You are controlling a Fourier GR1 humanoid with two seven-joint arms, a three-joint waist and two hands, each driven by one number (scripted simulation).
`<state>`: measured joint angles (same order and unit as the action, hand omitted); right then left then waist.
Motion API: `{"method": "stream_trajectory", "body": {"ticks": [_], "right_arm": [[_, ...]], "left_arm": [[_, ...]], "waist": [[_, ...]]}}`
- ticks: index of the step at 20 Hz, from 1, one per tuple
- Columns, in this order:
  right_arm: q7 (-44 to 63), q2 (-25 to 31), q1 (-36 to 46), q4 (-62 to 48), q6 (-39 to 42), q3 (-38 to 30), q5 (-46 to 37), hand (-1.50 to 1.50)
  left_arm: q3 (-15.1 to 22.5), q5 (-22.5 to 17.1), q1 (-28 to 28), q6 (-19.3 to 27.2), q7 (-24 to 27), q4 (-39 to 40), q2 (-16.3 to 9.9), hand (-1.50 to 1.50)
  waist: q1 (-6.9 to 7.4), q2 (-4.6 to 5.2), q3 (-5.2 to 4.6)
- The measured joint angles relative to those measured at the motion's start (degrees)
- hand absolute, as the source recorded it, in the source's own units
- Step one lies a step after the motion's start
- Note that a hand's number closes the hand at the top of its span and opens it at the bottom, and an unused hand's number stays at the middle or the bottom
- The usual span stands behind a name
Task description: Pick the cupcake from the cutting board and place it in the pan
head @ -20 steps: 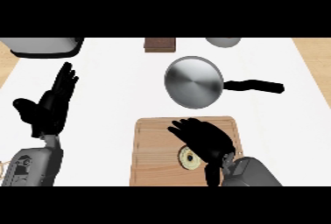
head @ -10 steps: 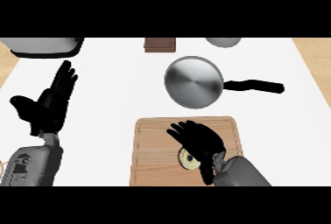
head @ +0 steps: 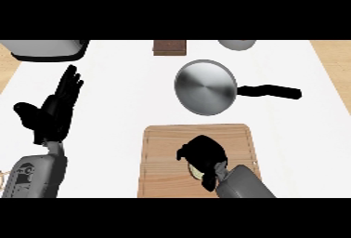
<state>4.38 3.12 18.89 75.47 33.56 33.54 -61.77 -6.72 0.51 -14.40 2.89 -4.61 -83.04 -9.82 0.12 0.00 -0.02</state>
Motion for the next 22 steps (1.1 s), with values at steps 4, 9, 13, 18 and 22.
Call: {"method": "stream_trajectory", "body": {"ticks": [4,9,13,18,22], "right_arm": [[-4.82,1.20,-0.05,-0.12,-1.86,0.51,-1.49,1.50],[-4.43,-0.02,-0.06,-0.86,-3.38,0.99,-2.17,1.50],[10.80,-1.93,-0.10,-0.17,-7.13,7.04,5.02,1.50],[27.54,-2.76,0.59,2.23,-16.07,13.60,11.60,1.50],[37.71,-2.98,5.97,5.42,-25.37,17.70,11.01,1.50]], "left_arm": [[0.30,0.38,0.21,0.24,-1.41,-1.52,0.16,0.00],[0.04,0.42,1.33,-0.34,-0.32,-1.68,0.22,0.00],[0.63,0.55,0.59,-0.93,-0.24,-0.99,0.30,0.00],[1.19,0.48,-0.50,-1.07,-0.43,-0.46,0.89,0.00],[1.52,0.64,-1.04,-1.08,-0.92,-0.37,1.03,0.00]], "waist": [[0.01,-0.08,0.03],[0.08,-0.11,0.02],[1.22,0.05,0.04],[2.71,0.19,0.06],[3.03,-0.01,0.05]]}}
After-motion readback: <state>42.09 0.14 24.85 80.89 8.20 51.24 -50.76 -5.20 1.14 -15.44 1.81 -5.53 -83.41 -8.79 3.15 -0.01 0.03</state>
